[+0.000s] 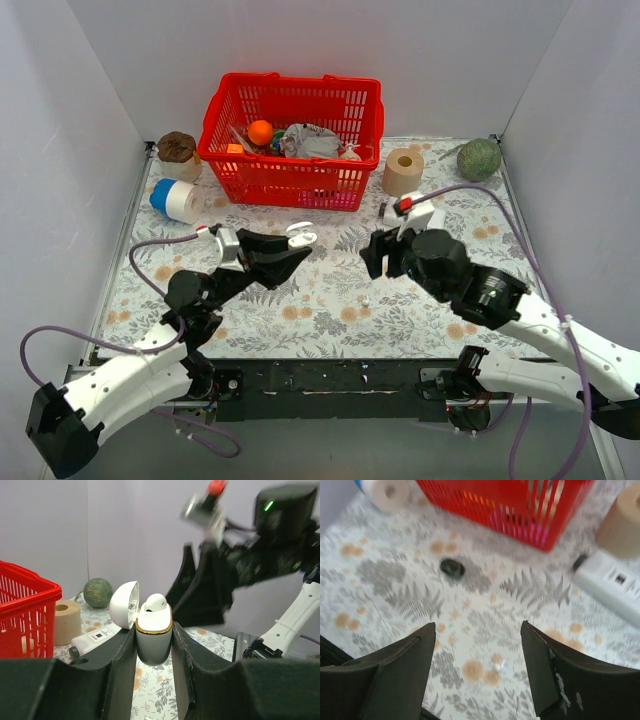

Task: Insert the wireless bluetooth earbuds into the charging case
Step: Pick up the earbud from the center of the board.

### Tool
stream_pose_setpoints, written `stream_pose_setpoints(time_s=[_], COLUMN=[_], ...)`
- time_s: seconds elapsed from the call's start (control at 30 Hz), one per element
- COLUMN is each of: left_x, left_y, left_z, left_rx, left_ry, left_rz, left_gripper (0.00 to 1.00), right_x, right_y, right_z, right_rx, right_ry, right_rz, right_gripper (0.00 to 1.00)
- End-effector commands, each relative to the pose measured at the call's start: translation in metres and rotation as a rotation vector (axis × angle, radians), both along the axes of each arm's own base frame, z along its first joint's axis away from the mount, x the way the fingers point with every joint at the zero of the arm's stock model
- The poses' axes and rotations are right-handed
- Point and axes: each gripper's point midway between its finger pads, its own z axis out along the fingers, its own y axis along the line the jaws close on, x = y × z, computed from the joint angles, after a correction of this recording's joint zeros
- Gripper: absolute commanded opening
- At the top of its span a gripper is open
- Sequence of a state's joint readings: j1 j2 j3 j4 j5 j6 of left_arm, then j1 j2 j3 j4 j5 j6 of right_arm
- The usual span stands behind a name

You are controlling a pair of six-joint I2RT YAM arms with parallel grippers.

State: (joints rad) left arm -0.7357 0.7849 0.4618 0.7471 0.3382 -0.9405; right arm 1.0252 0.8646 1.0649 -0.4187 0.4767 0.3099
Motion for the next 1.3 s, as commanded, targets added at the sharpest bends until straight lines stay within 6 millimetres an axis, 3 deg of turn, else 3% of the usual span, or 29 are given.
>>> stream_pose_setpoints(time_s=[0.0,0.03,0.1,0.13,0.17,0.27,0.33,0.5,0.6,0.73,1.27], left_x=[-0.017,-0.019,-0.025,-0.025,-0.027,-0.030,-0.032,-0.034,-0.034,-0.035,-0.036], left_y=[0.021,0.023,0.030,0.032,0.034,0.037,0.036,0.036,0.037,0.038,0.040], left_z=[-0.006,-0.009,-0.018,-0.023,-0.024,-0.031,-0.034,-0.037,-0.040,-0.044,-0.049], left_rx=[-0.023,-0.028,-0.035,-0.030,-0.039,-0.039,-0.035,-0.033,-0.036,-0.035,-0.009], left_ry=[0.036,0.049,0.075,0.093,0.101,0.122,0.135,0.148,0.159,0.177,0.172], left_rz=[0.017,0.018,0.019,0.024,0.021,0.020,0.011,0.003,0.002,0.000,0.011], left_gripper=[0.00,0.00,0.00,0.00,0.00,0.00,0.00,0.00,0.00,0.00,0.00], right_x=[-0.010,-0.016,-0.023,-0.030,-0.034,-0.043,-0.045,-0.045,-0.042,-0.039,-0.012], right_y=[-0.015,-0.021,-0.019,-0.023,-0.021,-0.021,-0.017,-0.004,0.000,-0.004,0.009], right_z=[-0.099,-0.130,-0.151,-0.175,-0.183,-0.213,-0.224,-0.239,-0.249,-0.265,-0.274], right_rx=[-0.114,-0.150,-0.131,-0.137,-0.126,-0.132,-0.139,-0.172,-0.210,-0.279,-0.347], right_ry=[0.208,0.253,0.298,0.342,0.360,0.421,0.442,0.471,0.482,0.509,0.488], right_rz=[-0.071,-0.076,-0.065,-0.064,-0.053,-0.044,-0.030,0.012,0.011,-0.020,-0.030], right_gripper=[0.73,0.71,0.58,0.50,0.35,0.13,0.13,0.29,0.31,0.24,0.15])
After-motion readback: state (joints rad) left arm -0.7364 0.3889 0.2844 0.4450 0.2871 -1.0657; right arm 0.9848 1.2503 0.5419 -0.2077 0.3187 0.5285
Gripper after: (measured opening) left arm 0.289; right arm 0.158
